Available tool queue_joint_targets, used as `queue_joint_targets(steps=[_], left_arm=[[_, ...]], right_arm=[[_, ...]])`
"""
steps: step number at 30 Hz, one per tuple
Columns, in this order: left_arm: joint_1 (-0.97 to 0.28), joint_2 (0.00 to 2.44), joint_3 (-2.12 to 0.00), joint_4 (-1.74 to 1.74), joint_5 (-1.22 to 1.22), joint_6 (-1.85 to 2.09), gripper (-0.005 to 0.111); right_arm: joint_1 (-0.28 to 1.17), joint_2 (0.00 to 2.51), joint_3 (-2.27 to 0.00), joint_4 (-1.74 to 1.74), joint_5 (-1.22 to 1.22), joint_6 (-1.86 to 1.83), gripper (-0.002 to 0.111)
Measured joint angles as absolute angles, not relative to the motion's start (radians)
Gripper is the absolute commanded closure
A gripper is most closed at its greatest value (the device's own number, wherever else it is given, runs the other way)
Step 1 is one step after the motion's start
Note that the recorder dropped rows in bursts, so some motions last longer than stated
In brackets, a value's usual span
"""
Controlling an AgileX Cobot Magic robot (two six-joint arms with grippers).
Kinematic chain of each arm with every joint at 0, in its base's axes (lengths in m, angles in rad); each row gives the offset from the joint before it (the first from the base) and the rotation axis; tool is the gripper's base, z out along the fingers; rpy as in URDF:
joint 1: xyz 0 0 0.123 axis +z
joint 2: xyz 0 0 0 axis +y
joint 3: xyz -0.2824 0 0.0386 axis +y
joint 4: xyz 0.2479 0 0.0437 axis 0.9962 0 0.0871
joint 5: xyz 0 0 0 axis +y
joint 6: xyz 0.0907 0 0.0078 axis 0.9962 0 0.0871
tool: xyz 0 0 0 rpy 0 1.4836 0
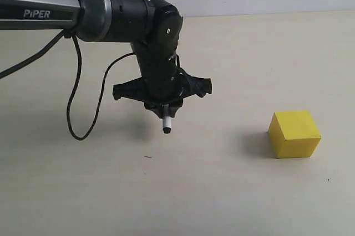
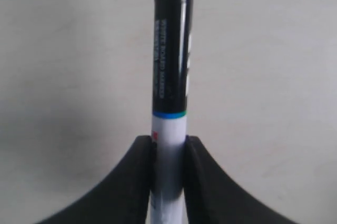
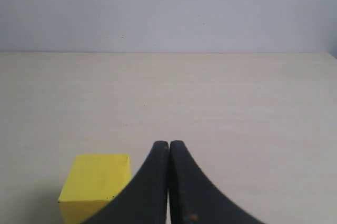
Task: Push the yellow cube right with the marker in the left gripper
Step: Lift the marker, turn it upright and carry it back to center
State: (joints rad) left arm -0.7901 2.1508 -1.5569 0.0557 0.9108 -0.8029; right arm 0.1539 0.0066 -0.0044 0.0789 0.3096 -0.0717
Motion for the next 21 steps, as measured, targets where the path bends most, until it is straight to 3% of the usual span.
queue_joint_targets(steps=[21], left_arm=[[-0.790, 2.218, -1.557, 0.031, 0.907, -0.811, 0.107]], right_arm=[[0.154, 0.007, -0.004, 0.079, 0.310, -0.072, 0.108]])
